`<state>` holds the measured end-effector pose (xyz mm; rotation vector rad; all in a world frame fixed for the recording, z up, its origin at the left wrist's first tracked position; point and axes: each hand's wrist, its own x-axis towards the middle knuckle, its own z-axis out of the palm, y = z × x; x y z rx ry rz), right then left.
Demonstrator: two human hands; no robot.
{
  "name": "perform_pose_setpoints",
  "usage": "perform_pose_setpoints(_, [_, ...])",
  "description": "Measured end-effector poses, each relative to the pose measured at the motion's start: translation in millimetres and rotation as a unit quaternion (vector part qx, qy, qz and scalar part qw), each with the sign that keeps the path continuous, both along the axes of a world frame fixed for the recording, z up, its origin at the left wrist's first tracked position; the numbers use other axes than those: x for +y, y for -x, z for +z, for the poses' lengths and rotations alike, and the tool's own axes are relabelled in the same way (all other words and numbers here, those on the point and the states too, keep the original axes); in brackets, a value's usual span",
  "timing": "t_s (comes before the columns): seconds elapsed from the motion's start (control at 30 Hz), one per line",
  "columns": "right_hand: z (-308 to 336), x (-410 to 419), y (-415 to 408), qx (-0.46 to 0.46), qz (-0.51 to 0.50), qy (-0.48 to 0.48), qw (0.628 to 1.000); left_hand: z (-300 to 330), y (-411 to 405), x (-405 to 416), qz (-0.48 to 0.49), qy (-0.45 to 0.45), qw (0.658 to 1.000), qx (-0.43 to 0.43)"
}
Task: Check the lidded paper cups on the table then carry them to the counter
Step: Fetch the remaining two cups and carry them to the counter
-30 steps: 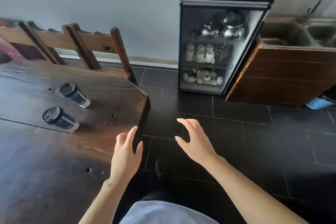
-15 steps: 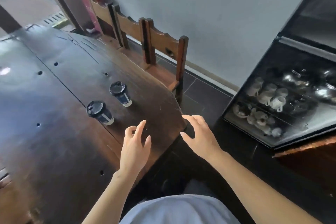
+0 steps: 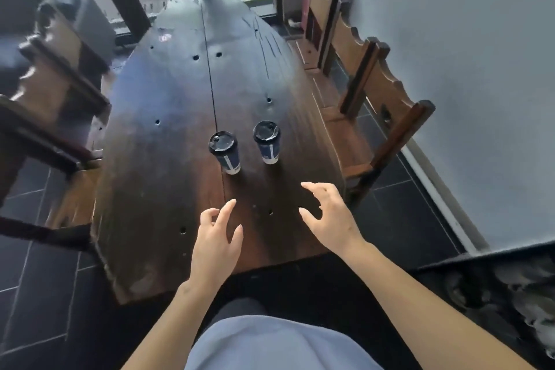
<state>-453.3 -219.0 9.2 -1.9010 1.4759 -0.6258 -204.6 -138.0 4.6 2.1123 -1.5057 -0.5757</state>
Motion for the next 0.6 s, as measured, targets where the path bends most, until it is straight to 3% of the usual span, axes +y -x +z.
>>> perform_pose_setpoints(0.23, [-10.3,-52.2,-41.4,-0.005,0.036,0.008,0.999,-4.9,-35.7,-35.4,0.056,-0.008,0.998,0.011])
perform_pose_setpoints(0.6, [-15.5,-136.4,-78.7,0.107,0.048,-0.022,0.993,-5.6,-70.2,-126.1,0.069,-0.039,0.996,0.033])
